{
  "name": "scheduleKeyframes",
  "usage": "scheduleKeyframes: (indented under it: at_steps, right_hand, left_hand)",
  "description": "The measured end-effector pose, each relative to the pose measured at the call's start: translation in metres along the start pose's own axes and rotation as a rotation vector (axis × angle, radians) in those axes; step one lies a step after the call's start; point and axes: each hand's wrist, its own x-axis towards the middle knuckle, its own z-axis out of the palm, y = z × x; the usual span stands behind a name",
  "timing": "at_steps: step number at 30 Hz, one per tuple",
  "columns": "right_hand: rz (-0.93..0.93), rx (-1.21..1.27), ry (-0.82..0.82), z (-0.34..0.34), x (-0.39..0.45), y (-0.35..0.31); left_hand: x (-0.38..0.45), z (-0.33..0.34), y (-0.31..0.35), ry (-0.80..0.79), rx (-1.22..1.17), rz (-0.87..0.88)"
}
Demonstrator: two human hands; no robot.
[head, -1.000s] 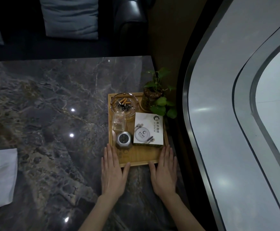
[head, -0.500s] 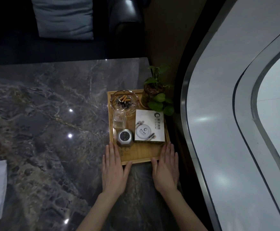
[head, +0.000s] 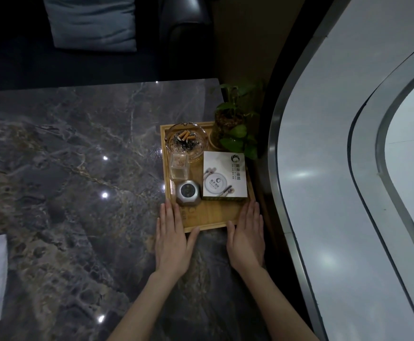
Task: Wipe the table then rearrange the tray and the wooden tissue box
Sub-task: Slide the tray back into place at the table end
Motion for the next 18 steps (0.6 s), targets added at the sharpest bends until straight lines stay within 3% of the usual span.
scheduleKeyframes:
  at_steps: [18]
  right_hand:
    - [0.003,0.012,-0.091,-0.014,0.013,-0.007]
  left_hand:
    - [0.012,-0.009,0.005,-0.034,0.044,-0.004]
